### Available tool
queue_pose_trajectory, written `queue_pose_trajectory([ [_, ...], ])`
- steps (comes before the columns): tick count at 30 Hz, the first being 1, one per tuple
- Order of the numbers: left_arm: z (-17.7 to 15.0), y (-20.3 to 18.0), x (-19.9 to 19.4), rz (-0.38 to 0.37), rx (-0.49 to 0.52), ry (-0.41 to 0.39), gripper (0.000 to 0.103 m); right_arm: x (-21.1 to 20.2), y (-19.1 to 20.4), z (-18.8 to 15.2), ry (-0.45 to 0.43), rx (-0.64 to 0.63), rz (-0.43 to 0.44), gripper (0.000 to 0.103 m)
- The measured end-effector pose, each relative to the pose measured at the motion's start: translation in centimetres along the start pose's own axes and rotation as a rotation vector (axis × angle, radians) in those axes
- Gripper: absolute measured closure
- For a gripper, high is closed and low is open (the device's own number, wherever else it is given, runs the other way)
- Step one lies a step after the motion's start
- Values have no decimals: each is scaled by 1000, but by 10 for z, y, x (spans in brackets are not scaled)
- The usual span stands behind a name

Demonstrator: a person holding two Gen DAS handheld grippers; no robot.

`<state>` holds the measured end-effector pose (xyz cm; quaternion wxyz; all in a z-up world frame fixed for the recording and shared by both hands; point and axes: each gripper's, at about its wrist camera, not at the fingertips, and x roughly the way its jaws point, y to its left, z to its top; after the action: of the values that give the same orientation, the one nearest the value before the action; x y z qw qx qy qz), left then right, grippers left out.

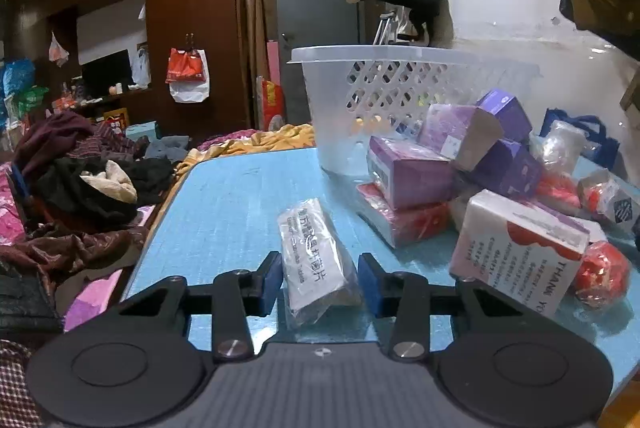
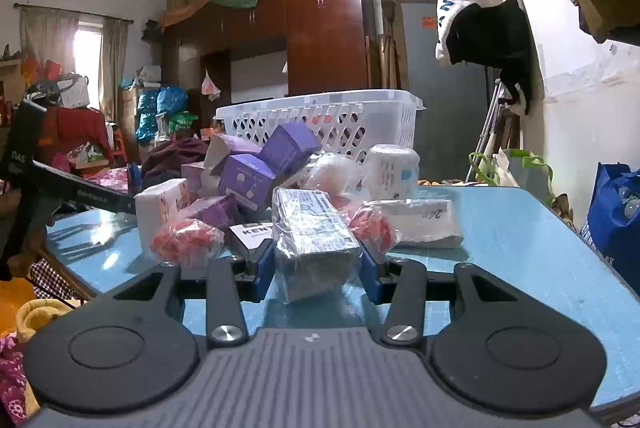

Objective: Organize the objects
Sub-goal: 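Grasp another clear bagged packet with left tool while right tool grasps the plastic-wrapped grey box, then lift the bagged packet into the basket with left tool while right tool releases the grey box there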

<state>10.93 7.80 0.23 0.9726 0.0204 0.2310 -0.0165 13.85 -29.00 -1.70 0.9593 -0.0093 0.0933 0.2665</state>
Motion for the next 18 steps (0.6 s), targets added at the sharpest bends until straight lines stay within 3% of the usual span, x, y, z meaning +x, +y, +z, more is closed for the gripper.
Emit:
queue_pose_trajectory([
  [6,-5,-6,-9,-70,-15,-59,59,-9,2,6,-34,-13,-5,56],
  [18,-1,-18,-42,-129,-21,-218,59,-17,-13,20,-91,4,-51,57],
])
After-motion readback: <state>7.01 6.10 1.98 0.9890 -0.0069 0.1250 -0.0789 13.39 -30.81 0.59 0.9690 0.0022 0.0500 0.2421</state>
